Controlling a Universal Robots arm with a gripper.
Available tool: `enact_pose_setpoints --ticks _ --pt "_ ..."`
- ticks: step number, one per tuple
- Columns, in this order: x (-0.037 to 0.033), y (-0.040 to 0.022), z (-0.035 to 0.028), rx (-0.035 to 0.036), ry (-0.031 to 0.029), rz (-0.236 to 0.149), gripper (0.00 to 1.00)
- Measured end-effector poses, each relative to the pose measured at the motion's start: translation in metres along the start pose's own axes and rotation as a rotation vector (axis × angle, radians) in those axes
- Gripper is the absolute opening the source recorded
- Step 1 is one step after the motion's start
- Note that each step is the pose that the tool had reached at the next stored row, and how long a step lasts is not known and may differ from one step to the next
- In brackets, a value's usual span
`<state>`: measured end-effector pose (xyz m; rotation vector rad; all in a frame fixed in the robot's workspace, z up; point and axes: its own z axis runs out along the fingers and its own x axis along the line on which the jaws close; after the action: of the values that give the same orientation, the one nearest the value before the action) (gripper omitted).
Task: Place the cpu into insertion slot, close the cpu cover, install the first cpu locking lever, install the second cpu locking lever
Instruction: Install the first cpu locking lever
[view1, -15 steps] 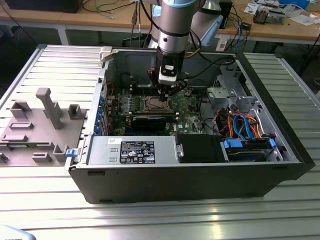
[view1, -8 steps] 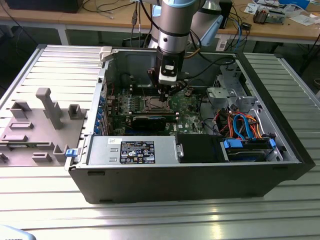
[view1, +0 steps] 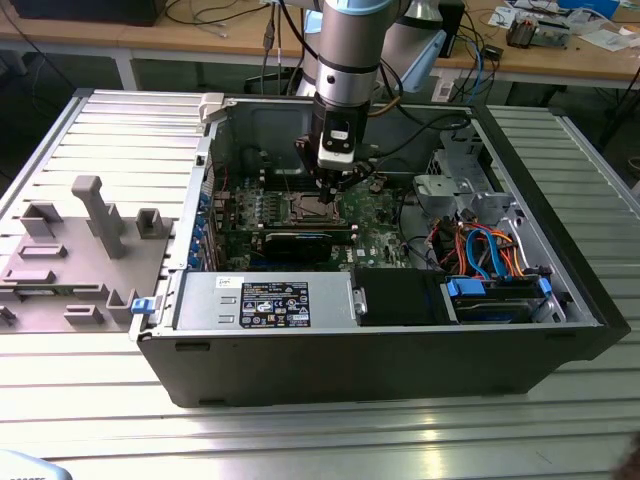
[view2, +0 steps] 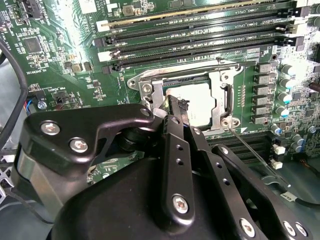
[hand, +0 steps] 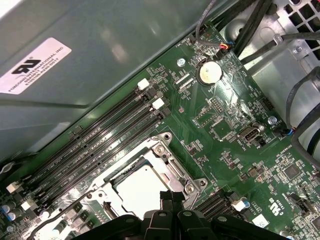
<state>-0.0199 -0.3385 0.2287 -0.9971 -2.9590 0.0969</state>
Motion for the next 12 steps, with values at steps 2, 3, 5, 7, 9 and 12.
enact_pose_setpoints --ticks 2,3,5,7,9,12 --pt "0.0000 0.0000 0.0000 0.0000 -0.0001 -0.002 0.11" --pt "0.0000 0.0000 0.0000 0.0001 -0.0002 -0.002 0.11" --pt "0.0000 0.0000 0.0000 0.0000 -0.0003 -0.004 0.11" --pt "0.0000 0.0000 0.0000 0.0000 -0.0004 -0.006 0.11" --pt "0.0000 0.0000 0.0000 0.0000 -0.0005 -0.008 0.11" --pt "0.0000 0.0000 0.0000 0.0000 -0.0007 -0.011 0.11"
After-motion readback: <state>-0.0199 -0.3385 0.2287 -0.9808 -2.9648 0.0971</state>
